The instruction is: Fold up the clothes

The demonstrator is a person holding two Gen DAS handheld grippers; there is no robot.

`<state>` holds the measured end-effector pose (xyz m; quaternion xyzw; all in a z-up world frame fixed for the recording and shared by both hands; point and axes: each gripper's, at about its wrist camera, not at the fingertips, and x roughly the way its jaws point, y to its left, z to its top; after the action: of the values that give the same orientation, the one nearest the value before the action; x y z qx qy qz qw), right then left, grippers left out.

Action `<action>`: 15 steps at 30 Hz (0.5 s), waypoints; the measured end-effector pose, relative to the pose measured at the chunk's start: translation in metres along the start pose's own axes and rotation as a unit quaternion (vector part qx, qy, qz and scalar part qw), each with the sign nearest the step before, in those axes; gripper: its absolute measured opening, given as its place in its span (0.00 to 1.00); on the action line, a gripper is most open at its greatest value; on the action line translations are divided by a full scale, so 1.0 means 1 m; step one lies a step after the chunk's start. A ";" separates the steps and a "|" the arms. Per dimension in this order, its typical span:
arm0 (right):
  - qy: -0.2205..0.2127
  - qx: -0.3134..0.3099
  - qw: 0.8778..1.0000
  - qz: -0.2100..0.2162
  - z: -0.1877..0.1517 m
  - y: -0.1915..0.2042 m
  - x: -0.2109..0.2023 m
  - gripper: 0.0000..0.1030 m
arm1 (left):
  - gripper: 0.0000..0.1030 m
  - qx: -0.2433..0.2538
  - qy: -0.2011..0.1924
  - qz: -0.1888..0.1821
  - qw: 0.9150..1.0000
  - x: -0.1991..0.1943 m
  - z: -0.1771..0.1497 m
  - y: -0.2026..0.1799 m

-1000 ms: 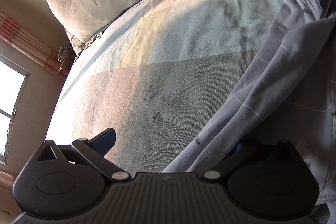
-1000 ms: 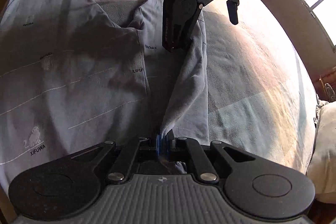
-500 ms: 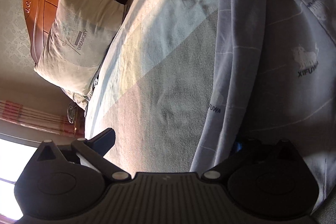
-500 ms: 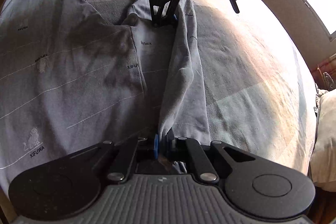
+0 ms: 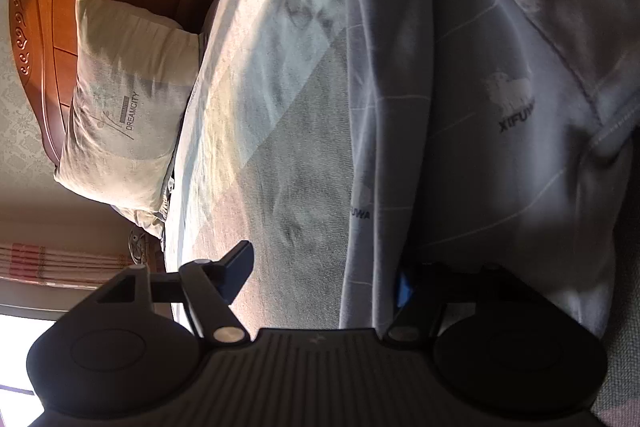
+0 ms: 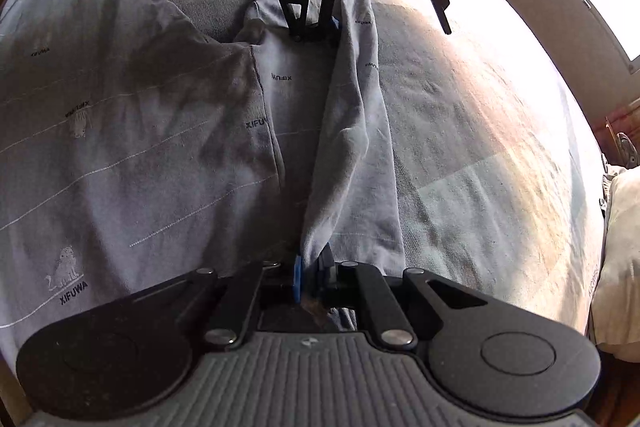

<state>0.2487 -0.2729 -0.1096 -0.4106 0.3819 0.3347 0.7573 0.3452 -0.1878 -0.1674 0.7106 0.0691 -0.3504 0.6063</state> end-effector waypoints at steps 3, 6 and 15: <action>0.003 0.004 1.000 -0.001 0.001 0.000 0.001 0.09 | 0.00 0.024 0.001 -0.013 1.000 -0.004 -0.003 -0.020; 0.004 0.006 1.000 -0.002 0.001 0.000 0.000 0.09 | 0.00 -0.002 0.011 -0.023 1.000 -0.004 -0.002 -0.009; -0.006 0.005 1.000 -0.023 0.004 -0.004 -0.017 0.04 | 0.03 -0.056 0.037 -0.053 0.996 -0.009 -0.002 0.029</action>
<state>0.2448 -0.2744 -0.0924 -0.4131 0.3697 0.3180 0.7691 0.3549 -0.1903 -0.1387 0.6830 0.1482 -0.3510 0.6232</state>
